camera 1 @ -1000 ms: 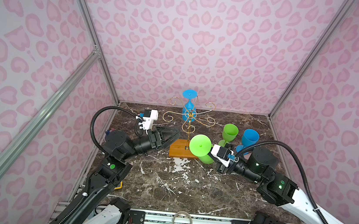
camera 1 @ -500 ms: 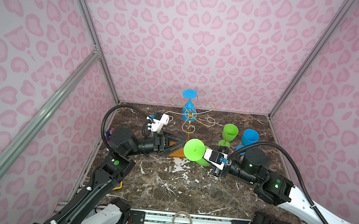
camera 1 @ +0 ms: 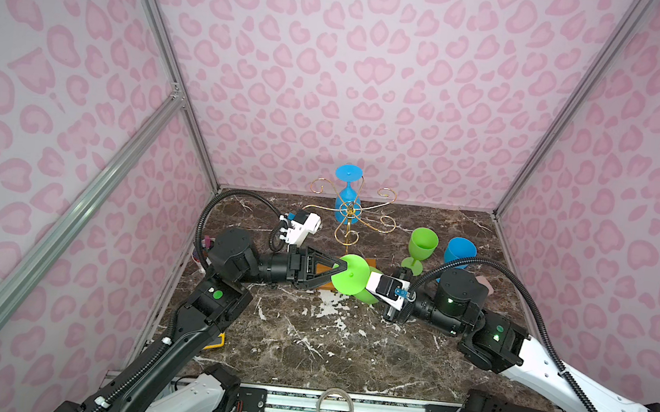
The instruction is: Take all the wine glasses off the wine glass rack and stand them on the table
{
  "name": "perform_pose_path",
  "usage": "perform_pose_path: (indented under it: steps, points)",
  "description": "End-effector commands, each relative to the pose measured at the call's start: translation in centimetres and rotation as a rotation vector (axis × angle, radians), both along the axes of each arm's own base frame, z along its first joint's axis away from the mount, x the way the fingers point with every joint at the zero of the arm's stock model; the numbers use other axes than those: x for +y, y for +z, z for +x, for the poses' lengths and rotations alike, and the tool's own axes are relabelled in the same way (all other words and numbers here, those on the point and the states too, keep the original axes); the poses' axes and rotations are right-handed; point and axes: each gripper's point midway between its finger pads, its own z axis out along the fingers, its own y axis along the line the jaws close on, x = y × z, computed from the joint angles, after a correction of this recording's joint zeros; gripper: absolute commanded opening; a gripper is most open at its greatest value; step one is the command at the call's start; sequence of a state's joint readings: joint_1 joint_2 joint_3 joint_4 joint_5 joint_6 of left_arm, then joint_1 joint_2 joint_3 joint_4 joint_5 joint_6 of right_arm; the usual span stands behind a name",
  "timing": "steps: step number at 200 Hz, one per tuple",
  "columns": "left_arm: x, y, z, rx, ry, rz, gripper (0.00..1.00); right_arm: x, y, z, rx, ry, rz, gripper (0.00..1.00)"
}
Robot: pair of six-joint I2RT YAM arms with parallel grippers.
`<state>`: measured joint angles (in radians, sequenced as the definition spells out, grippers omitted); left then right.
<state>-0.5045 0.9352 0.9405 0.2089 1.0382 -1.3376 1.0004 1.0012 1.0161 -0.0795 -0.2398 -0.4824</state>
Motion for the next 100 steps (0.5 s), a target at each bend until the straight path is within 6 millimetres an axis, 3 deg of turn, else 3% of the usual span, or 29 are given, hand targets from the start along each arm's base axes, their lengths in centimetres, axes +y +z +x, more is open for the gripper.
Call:
perform_pose_path:
  steps: [1,74,100]
  points:
    - [-0.1,-0.2,-0.7,-0.021,-0.047,0.011,0.47,0.1,0.7,0.7,-0.037,-0.033,0.036,0.0]
    - [-0.3,-1.1,-1.0,0.0,-0.081,0.034,0.37,0.6,0.1,1.6,-0.019,-0.028,0.029,0.0]
    - [-0.3,-1.1,-1.0,-0.003,-0.088,0.033,0.24,0.7,0.0,1.8,-0.02,-0.029,0.024,0.0]
